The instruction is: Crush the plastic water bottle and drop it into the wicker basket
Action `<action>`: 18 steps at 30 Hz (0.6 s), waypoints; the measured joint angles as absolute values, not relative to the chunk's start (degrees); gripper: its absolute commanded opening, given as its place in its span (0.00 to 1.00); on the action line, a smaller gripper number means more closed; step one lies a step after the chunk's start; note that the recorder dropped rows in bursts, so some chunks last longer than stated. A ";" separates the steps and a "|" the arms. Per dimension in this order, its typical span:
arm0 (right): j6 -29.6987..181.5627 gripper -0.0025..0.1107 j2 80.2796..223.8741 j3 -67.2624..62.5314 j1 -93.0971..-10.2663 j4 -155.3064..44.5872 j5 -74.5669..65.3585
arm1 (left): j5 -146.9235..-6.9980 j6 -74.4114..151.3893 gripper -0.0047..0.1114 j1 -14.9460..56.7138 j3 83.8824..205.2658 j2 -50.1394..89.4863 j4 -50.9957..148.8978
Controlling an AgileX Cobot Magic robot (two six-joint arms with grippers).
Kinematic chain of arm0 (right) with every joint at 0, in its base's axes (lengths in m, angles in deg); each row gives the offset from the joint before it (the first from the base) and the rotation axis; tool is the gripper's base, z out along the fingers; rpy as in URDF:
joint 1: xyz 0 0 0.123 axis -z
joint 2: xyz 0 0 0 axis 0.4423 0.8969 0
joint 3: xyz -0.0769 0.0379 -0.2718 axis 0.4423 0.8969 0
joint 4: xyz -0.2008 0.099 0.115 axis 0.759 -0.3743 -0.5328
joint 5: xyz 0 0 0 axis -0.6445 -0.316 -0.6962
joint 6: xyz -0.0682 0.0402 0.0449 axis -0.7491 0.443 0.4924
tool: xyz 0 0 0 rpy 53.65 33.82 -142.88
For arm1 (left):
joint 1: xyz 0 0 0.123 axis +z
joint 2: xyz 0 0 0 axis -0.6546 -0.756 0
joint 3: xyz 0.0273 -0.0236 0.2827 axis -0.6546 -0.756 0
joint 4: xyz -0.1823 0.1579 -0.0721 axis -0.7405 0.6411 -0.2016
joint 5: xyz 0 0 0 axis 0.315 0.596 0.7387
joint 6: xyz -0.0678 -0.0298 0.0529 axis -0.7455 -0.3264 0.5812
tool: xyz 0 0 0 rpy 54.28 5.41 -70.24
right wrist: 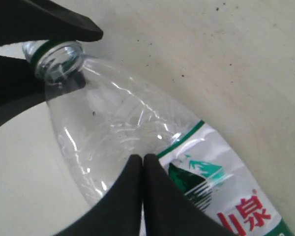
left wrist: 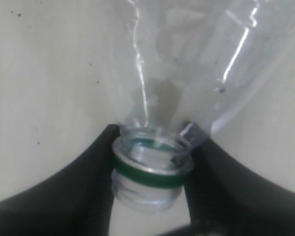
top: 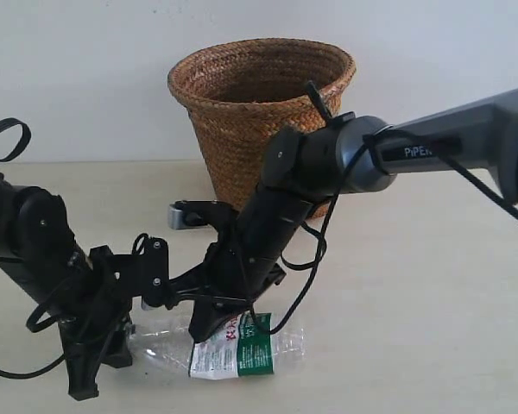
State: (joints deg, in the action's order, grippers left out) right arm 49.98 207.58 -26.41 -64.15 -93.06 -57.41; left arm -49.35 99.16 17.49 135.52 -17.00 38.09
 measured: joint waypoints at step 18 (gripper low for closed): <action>19.67 0.02 193.07 -23.68 -64.46 -89.19 -61.61 | -49.35 98.93 0.08 17.38 135.52 -17.00 36.80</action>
